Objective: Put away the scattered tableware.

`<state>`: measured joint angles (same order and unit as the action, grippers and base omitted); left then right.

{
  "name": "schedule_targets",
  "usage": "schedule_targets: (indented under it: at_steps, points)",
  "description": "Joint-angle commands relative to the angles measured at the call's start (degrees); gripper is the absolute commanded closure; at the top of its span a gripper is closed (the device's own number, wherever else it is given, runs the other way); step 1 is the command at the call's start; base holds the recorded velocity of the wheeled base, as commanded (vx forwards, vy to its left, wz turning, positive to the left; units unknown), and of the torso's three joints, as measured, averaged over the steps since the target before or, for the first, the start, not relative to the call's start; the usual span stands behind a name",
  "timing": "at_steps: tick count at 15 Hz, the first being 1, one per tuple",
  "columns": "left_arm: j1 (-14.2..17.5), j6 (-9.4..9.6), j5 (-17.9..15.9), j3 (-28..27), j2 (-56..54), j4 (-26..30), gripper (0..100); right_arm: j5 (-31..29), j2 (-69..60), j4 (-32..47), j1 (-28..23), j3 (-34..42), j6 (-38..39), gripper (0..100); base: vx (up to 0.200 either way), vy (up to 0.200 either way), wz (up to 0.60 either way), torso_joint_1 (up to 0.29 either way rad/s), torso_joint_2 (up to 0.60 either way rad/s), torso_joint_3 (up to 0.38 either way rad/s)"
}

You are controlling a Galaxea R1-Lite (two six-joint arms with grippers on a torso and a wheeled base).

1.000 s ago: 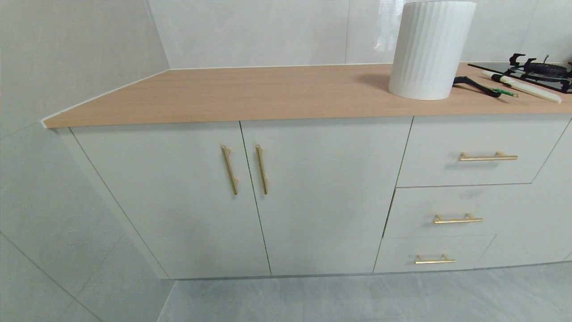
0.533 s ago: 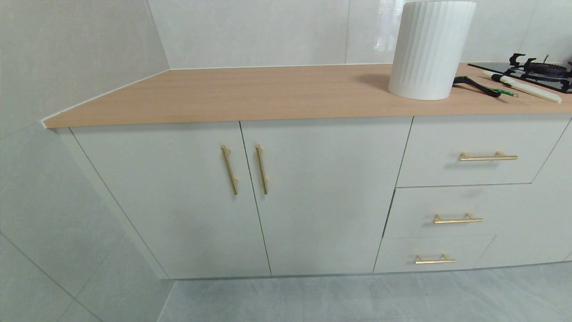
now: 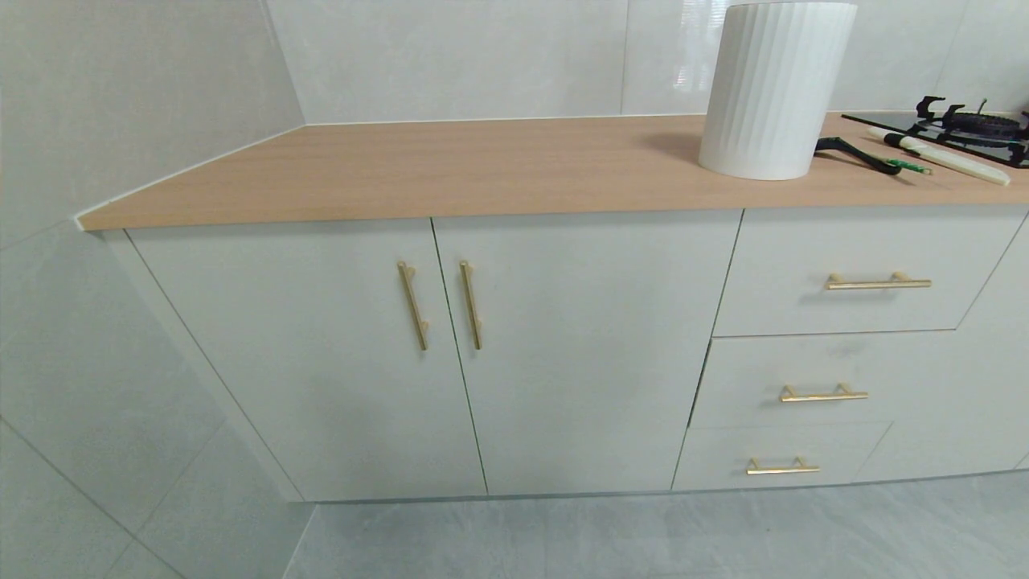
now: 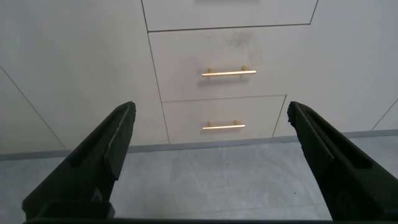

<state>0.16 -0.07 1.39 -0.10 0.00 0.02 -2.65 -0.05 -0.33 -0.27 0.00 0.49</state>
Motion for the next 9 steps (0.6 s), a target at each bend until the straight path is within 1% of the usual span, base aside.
schedule_targets:
  at_steps: [1, 9]
  points:
    - [0.0, -0.01, 0.0, 0.0, 0.1, 0.0, 0, 0.0, 0.1, 0.0, 0.0, 0.0, 0.0, 0, 0.0, -0.2, 0.0, -0.002, 0.0, 0.007]
    - [0.0, -0.1, 0.0, 0.0, 0.1, 0.0, 0, 0.0, 0.1, 0.0, 0.0, 0.0, 0.0, 0, 0.0, -0.2, 0.0, 0.004, 0.0, 0.001]
